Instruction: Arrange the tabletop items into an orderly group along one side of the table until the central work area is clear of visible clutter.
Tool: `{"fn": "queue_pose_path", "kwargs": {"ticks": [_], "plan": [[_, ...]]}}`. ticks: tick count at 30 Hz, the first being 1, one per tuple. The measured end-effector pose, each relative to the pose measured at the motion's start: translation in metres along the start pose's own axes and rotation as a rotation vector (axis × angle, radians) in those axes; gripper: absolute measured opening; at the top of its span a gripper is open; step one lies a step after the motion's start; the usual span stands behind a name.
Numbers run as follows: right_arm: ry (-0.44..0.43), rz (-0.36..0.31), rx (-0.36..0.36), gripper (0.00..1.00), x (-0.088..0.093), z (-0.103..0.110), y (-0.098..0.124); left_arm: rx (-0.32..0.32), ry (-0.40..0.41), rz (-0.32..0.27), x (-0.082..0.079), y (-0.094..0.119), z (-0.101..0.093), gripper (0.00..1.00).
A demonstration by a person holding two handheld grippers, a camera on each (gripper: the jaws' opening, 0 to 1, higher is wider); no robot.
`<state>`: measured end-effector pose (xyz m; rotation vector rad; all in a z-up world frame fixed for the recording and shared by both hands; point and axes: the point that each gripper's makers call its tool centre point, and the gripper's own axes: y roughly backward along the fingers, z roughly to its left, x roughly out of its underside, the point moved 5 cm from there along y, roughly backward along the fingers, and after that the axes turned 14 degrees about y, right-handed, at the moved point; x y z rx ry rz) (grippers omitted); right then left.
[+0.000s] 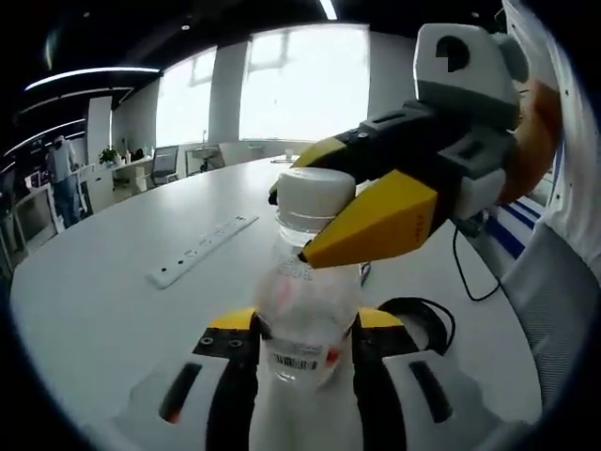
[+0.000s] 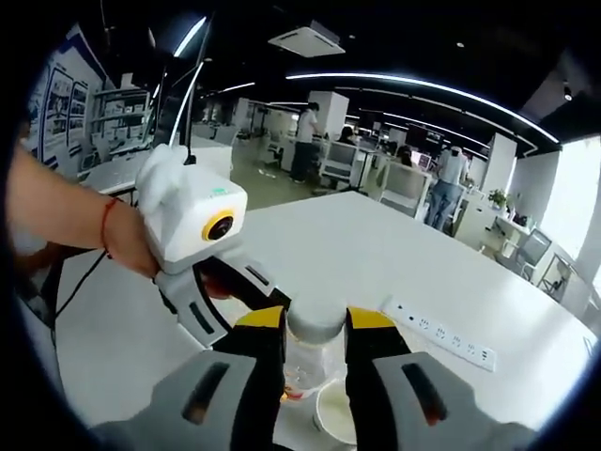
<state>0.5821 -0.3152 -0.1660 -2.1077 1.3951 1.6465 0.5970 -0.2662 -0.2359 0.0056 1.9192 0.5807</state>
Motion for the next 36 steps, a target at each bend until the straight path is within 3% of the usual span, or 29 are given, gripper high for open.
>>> {"fn": "queue_pose_path", "kwargs": {"ticks": [11,36], "plan": [[0.022,0.004,-0.005,0.23,0.001,0.001,0.0,-0.008,0.0,0.007,0.002,0.001,0.002,0.39],[-0.005,-0.021,0.001,0.46,-0.008,-0.008,0.005,-0.041,0.053,-0.001,-0.002,0.013,-0.001,0.58]]}}
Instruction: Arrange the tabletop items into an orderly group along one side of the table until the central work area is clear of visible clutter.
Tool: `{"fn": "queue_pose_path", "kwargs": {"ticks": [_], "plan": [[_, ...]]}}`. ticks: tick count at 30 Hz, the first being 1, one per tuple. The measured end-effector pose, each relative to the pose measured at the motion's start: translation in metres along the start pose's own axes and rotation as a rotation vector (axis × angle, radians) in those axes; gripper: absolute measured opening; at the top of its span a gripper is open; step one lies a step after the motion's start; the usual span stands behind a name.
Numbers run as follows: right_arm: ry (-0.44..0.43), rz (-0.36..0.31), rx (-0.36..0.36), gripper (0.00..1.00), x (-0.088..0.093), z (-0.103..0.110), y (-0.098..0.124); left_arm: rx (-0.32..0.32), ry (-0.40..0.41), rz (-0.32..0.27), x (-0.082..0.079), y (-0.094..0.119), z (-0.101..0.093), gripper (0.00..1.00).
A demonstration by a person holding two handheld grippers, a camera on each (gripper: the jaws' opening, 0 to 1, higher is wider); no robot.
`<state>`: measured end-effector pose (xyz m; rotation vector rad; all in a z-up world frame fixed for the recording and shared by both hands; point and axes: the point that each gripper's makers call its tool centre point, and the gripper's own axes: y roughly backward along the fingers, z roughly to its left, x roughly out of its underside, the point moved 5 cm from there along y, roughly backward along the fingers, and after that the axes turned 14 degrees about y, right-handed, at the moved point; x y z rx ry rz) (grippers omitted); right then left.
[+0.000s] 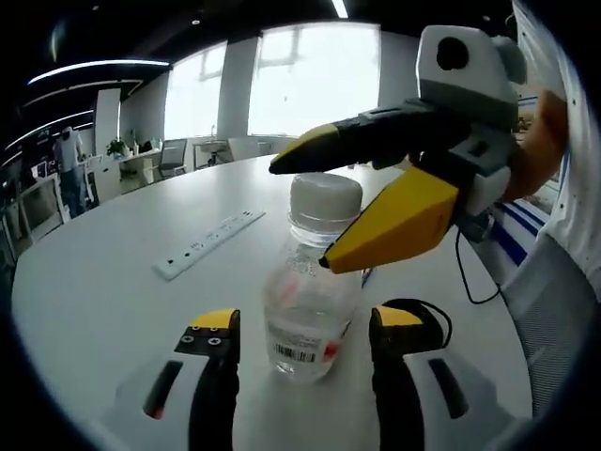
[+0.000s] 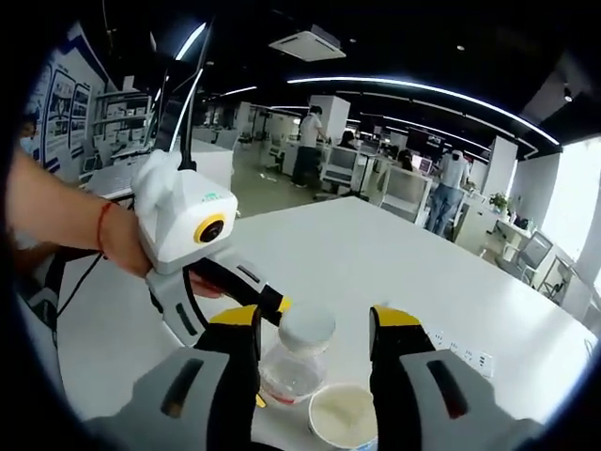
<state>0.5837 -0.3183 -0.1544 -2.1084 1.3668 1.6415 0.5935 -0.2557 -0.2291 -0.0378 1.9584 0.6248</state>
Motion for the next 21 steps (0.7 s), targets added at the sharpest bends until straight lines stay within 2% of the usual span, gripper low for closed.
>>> {"fn": "queue_pose_path", "kwargs": {"ticks": [10,21], "plan": [[-0.052,0.001,0.02,0.51,0.001,-0.012,0.008,-0.035,0.029,0.002,-0.004,0.01,-0.003,0.61],[-0.137,0.021,0.034,0.58,0.009,-0.023,0.02,-0.097,0.114,0.005,-0.007,0.025,-0.007,0.66]]}}
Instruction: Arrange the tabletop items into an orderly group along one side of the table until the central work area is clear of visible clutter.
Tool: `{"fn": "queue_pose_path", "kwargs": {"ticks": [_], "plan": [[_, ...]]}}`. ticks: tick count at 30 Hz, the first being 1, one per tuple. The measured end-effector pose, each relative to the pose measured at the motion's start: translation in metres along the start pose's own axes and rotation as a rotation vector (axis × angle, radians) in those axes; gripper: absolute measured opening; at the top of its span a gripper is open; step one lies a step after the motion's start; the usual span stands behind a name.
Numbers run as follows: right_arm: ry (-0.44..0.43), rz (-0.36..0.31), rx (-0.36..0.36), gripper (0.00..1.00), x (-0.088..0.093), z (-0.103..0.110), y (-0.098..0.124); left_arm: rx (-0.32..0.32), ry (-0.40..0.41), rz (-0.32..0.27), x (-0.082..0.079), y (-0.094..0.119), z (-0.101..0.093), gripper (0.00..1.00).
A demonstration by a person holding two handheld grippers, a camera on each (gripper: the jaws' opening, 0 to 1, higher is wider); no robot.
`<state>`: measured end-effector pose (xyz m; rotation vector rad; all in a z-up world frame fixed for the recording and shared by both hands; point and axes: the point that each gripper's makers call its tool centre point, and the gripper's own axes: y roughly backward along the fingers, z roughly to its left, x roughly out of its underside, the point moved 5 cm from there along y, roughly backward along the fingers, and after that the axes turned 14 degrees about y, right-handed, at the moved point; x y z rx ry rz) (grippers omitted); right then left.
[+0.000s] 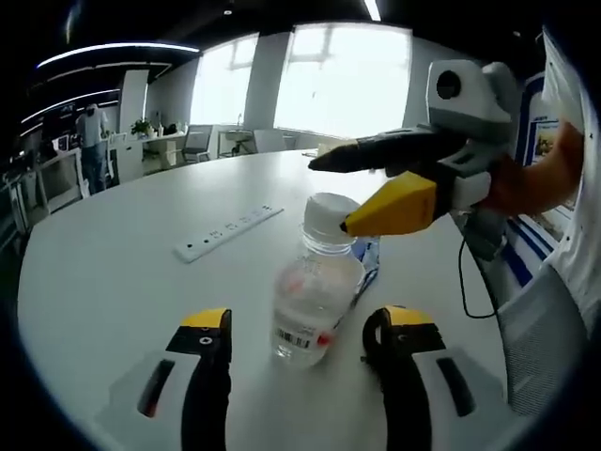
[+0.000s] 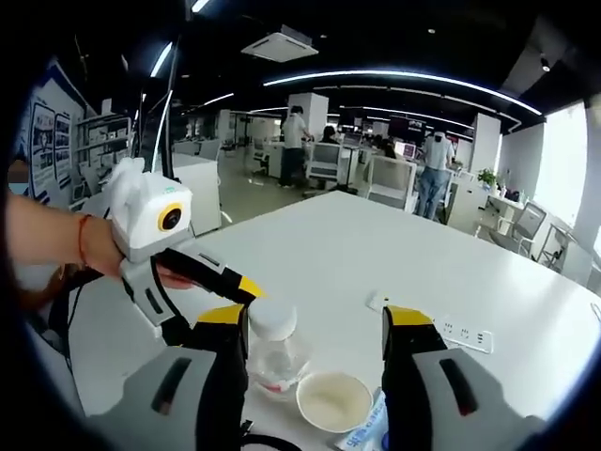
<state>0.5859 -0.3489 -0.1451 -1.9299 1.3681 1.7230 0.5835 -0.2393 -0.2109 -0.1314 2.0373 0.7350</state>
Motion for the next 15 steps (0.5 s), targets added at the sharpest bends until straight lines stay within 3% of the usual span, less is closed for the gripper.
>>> {"fn": "queue_pose_path", "kwargs": {"ticks": [8,11,15], "plan": [[-0.043,0.008,0.003,0.62,0.006,-0.009,0.013,-0.056,0.063,-0.015,-0.002,0.011,-0.006,0.72],[-0.023,0.015,-0.035,0.62,0.006,-0.006,0.011,-0.064,0.06,-0.025,-0.002,0.015,-0.009,0.7],[-0.015,-0.018,-0.046,0.68,-0.003,-0.005,0.011,-0.072,0.071,-0.038,-0.003,0.015,-0.013,0.71]]}}
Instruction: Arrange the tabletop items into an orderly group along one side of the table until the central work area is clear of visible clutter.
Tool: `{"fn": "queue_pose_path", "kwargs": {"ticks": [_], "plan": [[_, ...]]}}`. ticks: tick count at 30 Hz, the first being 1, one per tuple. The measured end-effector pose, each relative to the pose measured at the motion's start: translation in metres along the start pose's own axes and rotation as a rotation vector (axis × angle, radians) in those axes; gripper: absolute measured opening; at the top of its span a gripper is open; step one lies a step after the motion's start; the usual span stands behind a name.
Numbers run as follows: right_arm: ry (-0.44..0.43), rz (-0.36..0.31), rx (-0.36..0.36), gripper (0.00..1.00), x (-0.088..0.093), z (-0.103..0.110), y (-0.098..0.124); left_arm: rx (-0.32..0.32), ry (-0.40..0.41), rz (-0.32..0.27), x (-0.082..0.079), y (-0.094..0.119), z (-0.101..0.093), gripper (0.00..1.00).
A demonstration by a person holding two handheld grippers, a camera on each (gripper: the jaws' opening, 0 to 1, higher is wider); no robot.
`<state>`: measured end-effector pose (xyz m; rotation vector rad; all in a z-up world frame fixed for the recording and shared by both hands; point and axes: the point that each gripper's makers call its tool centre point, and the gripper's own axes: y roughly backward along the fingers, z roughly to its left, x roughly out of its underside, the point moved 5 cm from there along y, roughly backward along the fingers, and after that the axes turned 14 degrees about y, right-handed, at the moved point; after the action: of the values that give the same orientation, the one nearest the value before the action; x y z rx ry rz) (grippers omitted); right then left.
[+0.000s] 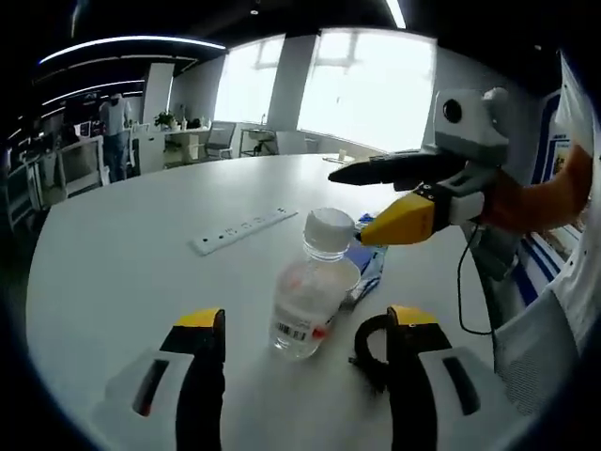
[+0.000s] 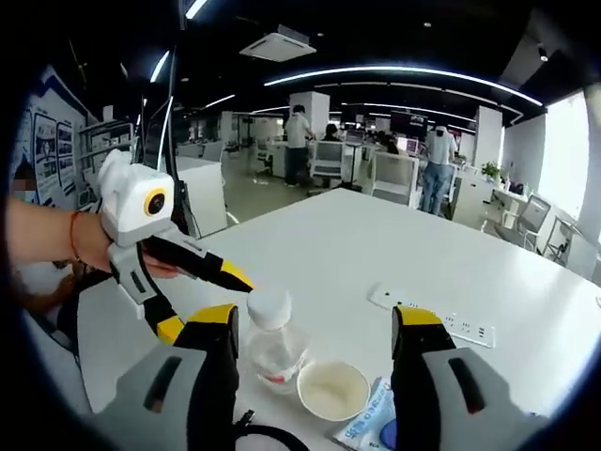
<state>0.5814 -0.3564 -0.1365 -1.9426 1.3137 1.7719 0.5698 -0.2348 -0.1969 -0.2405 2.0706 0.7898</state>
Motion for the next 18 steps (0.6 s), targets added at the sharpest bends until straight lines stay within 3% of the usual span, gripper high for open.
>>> {"fn": "queue_pose_path", "kwargs": {"ticks": [5,11,18], "plan": [[0.007,-0.021,-0.006,0.74,-0.007,0.0,0.003,-0.011,-0.002,-0.013,-0.007,0.005,-0.006,0.73],[-0.023,-0.014,-0.008,0.74,-0.002,-0.004,0.012,-0.039,-0.004,-0.026,-0.016,0.017,-0.01,0.74],[-0.019,-0.008,-0.009,0.75,0.003,-0.006,0.027,-0.055,-0.006,-0.03,-0.016,0.026,-0.018,0.75]]}}
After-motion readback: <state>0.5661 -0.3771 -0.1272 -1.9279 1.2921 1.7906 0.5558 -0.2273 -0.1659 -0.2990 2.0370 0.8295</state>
